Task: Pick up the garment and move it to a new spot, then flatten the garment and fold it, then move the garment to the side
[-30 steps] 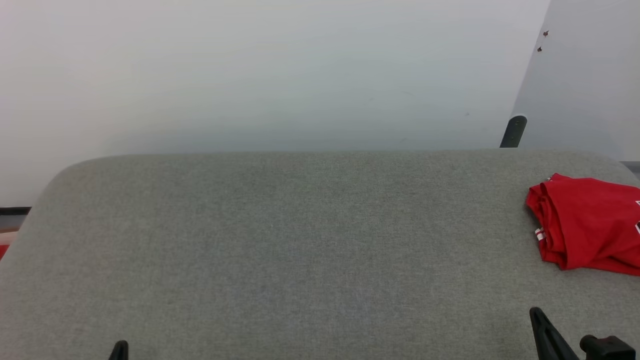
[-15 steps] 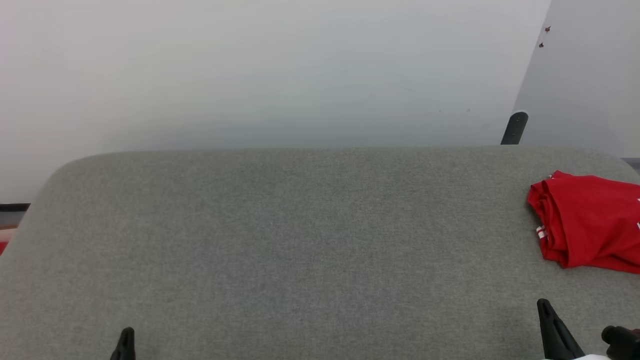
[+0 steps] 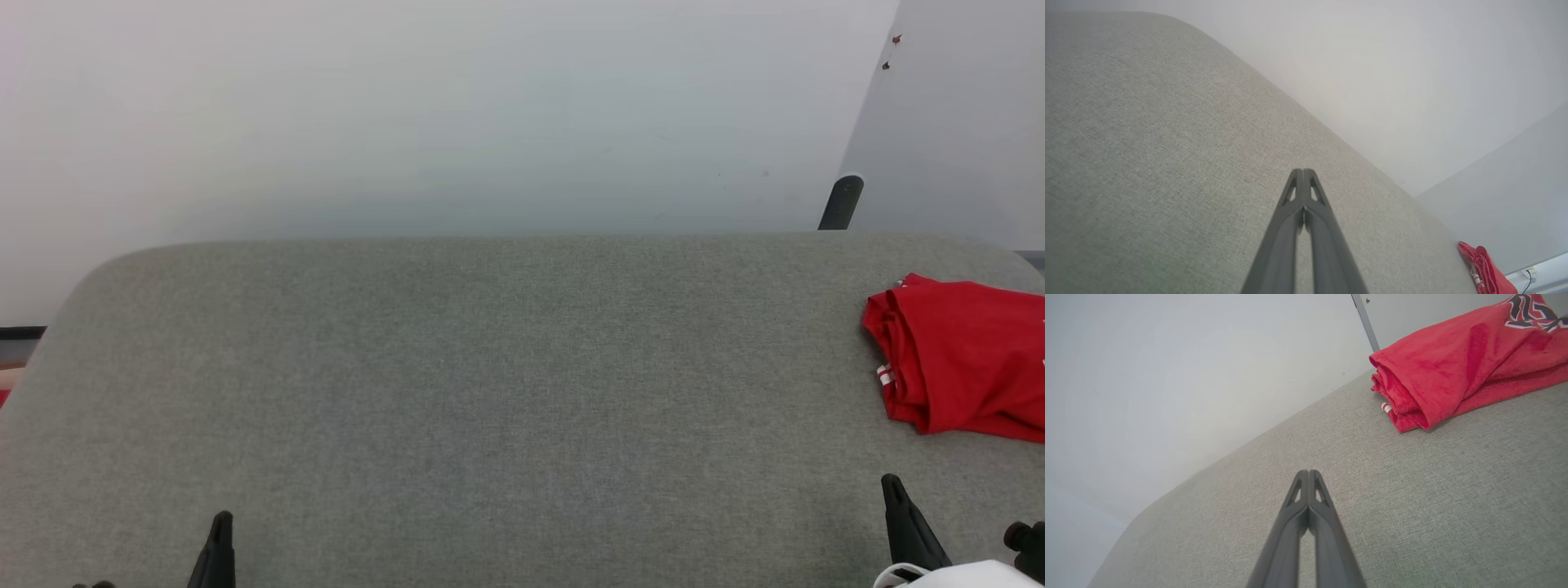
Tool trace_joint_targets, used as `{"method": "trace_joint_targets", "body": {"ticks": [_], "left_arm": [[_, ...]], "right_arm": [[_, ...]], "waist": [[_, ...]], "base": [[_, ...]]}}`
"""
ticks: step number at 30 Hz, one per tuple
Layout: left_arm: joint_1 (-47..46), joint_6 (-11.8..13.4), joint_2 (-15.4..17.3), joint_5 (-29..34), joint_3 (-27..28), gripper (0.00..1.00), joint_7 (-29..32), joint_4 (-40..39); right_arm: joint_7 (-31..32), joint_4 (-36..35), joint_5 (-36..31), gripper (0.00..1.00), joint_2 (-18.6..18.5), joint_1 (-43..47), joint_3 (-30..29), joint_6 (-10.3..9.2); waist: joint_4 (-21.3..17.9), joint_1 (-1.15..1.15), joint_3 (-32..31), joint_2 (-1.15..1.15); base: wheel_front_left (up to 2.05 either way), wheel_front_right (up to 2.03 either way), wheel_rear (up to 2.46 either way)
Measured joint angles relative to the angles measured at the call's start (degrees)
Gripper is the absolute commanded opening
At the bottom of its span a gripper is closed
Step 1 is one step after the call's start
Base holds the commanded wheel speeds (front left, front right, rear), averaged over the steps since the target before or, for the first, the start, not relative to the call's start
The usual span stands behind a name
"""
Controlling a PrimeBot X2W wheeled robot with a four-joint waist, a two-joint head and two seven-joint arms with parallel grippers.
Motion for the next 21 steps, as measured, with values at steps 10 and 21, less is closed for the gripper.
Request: {"method": "trace_joint_targets", "body": {"ticks": [10, 21], "left_arm": [[-1.9, 0.0, -1.3, -6.4, 0.1, 0.00, 1.9, 0.6], [-3.8, 0.0, -2.4, -12.7, 0.2, 0.00, 4.0, 1.0]], "right_arm": [[2.1, -0.3, 7.8, 0.00, 0.6, -1.1, -0.8, 0.00], [4.0, -0.6, 15.7, 0.00, 1.2, -2.1, -1.5, 0.00]], "waist": [[0.0, 0.00, 0.4, 0.00], [0.0, 0.00, 0.8, 0.00]], "base": [[0.00, 0.00, 0.00], [0.00, 0.00, 0.00]]}}
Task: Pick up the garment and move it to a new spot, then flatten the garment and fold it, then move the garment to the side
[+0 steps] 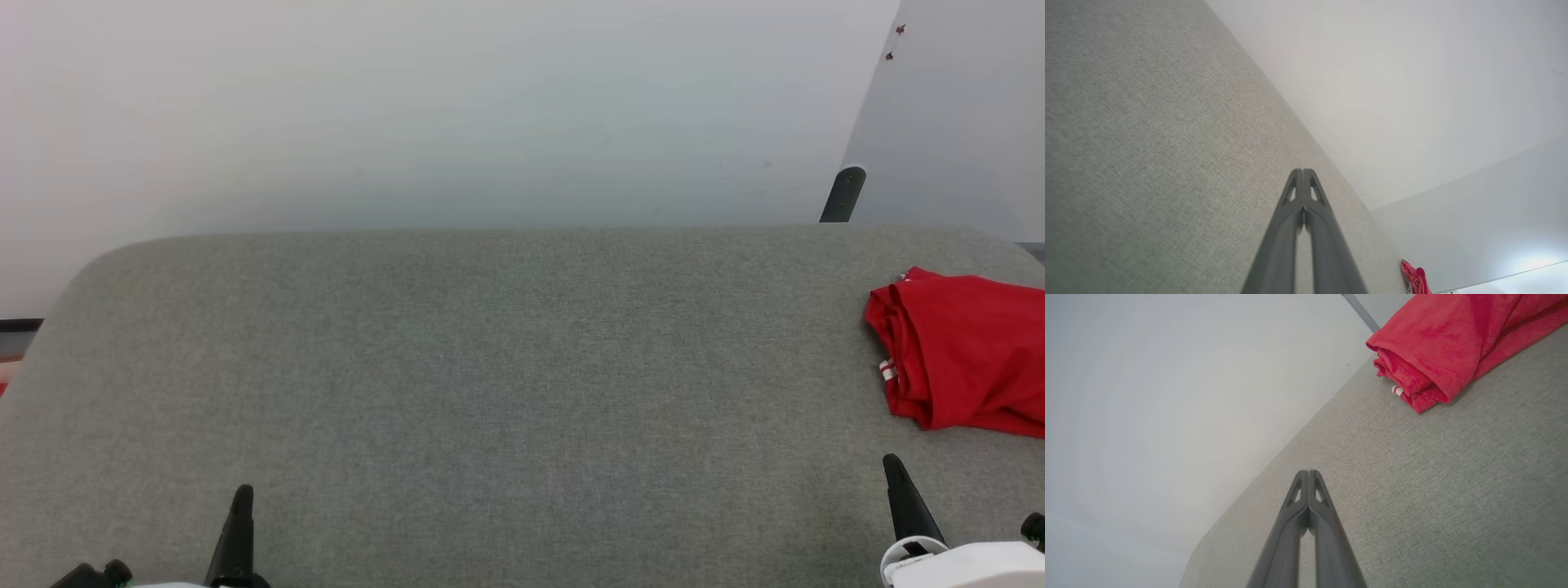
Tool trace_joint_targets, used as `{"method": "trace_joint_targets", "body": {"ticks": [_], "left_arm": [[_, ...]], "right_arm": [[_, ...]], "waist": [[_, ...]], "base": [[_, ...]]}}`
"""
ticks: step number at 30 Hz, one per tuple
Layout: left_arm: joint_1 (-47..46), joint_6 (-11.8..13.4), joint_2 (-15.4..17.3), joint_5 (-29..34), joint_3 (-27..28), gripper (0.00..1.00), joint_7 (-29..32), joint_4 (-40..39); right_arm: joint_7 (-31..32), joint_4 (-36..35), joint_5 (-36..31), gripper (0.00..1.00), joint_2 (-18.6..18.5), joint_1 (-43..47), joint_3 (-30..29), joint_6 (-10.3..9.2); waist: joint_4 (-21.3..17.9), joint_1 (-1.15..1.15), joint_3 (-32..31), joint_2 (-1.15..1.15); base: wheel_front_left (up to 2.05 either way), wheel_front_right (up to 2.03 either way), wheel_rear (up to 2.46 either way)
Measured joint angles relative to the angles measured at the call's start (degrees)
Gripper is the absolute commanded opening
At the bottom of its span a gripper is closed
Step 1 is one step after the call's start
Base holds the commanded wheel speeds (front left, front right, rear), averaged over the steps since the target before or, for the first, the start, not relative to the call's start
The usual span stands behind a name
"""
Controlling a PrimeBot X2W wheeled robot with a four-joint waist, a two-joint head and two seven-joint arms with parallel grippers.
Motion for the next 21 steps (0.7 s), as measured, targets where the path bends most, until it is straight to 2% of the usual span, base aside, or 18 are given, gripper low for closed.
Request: {"method": "trace_joint_targets", "body": {"ticks": [21], "left_arm": [[-3.3, 0.0, -1.9, -10.5, 0.1, 0.00, 3.4, 0.7]], "right_arm": [[3.3, -0.5, 12.9, 0.00, 0.9, -2.1, -1.1, -0.01]], "waist": [[0.0, 0.00, 0.9, 0.00]], "base": [[0.00, 0.00, 0.00]]}}
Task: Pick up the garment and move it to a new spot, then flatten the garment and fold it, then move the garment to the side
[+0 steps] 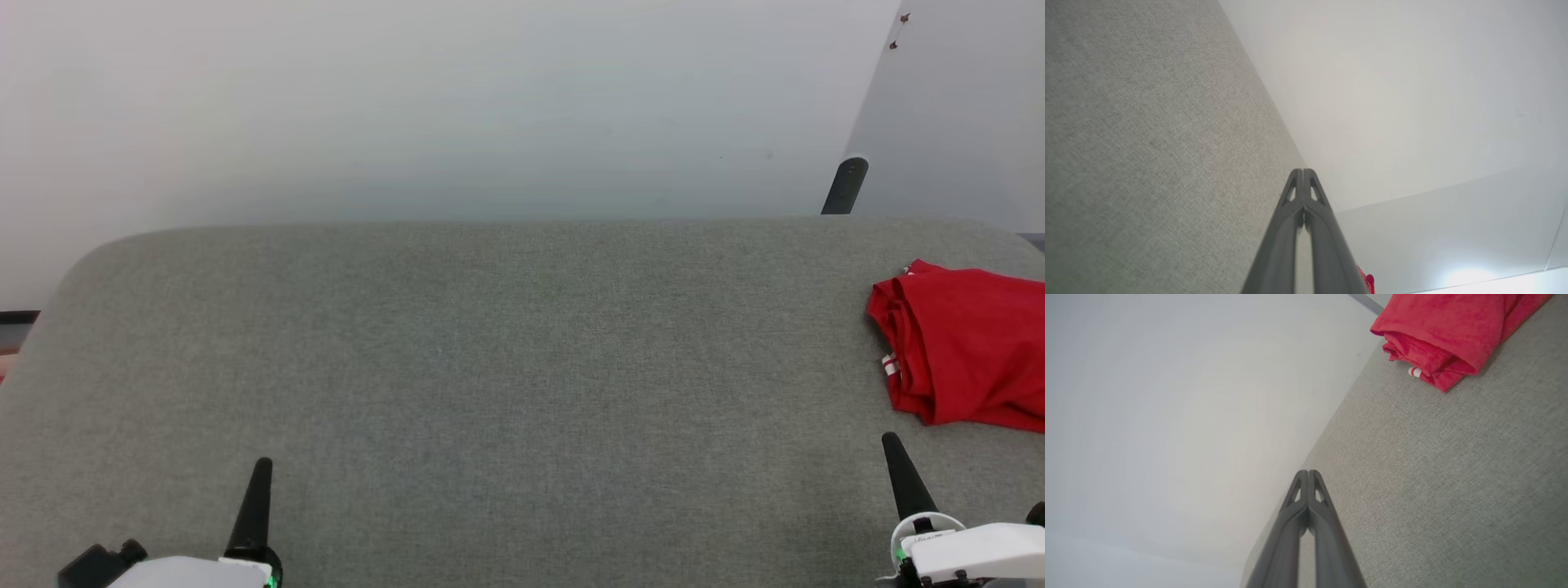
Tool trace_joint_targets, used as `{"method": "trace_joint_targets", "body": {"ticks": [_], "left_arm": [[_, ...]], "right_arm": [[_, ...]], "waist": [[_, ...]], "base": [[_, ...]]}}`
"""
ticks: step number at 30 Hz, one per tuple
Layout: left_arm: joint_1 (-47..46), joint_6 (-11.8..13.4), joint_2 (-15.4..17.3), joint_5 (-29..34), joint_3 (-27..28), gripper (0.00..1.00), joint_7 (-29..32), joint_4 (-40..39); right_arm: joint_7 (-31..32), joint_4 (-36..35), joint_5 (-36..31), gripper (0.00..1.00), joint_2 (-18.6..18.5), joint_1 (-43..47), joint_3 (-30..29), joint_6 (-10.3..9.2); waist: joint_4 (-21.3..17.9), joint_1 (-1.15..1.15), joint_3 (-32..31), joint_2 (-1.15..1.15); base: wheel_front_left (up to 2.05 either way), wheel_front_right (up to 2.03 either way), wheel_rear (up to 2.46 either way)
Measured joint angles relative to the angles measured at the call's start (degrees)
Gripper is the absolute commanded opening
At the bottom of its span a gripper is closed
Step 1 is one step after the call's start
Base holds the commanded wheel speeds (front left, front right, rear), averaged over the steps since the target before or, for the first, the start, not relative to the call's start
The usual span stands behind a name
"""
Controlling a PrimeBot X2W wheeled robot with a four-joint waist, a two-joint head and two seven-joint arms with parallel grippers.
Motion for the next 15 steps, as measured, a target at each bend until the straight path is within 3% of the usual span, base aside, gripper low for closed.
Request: {"method": "trace_joint_targets", "body": {"ticks": [15], "left_arm": [[-2.0, 0.0, -1.1, -6.4, 0.1, 0.00, 2.0, 0.6]], "right_arm": [[2.0, -0.3, 7.7, 0.00, 0.6, -0.8, -0.7, -0.01]], "waist": [[0.0, 0.00, 0.6, 0.00]], "base": [[0.00, 0.00, 0.00]]}}
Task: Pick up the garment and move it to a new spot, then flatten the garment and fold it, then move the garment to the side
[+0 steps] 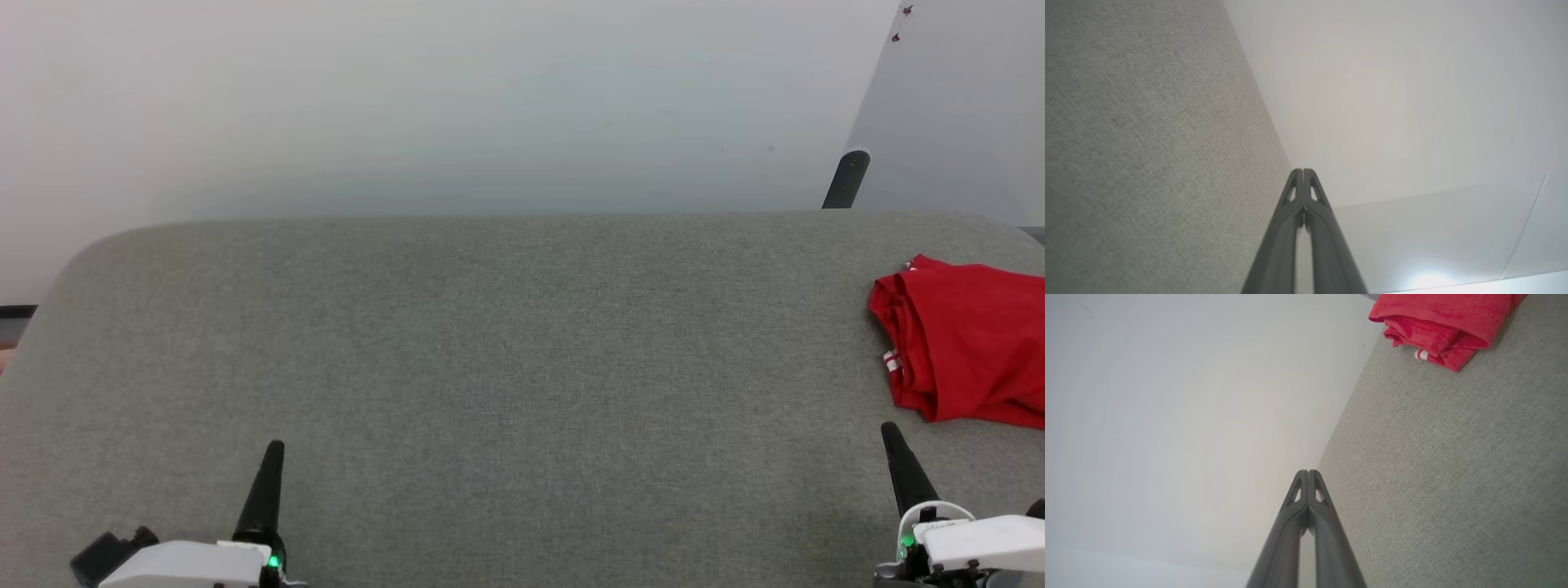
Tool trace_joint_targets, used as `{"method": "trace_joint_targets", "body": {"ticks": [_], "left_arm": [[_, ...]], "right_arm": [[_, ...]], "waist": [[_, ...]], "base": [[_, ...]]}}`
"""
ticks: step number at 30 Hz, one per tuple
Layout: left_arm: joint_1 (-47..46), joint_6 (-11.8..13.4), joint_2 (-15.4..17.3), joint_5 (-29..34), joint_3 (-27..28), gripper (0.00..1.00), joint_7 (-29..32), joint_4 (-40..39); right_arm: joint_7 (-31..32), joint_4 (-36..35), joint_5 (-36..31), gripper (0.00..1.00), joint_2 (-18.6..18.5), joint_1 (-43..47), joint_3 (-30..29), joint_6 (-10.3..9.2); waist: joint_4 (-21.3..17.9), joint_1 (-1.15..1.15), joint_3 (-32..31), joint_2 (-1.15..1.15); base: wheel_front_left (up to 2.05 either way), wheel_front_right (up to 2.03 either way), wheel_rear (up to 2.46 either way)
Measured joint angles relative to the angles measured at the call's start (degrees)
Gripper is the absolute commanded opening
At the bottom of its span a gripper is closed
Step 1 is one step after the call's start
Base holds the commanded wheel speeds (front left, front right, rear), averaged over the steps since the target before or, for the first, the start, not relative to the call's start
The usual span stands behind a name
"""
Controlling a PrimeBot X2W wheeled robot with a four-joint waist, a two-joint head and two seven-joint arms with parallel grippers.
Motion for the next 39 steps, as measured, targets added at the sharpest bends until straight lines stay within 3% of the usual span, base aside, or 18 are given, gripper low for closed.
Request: {"method": "trace_joint_targets", "body": {"ticks": [39], "left_arm": [[-4.0, 0.0, -2.4, -13.2, 0.2, 0.00, 4.1, 0.9]], "right_arm": [[4.0, -0.5, 16.5, 0.00, 1.2, -2.2, -1.5, -0.02]], "waist": [[0.0, 0.00, 1.5, 0.00]], "base": [[0.00, 0.00, 0.00]]}}
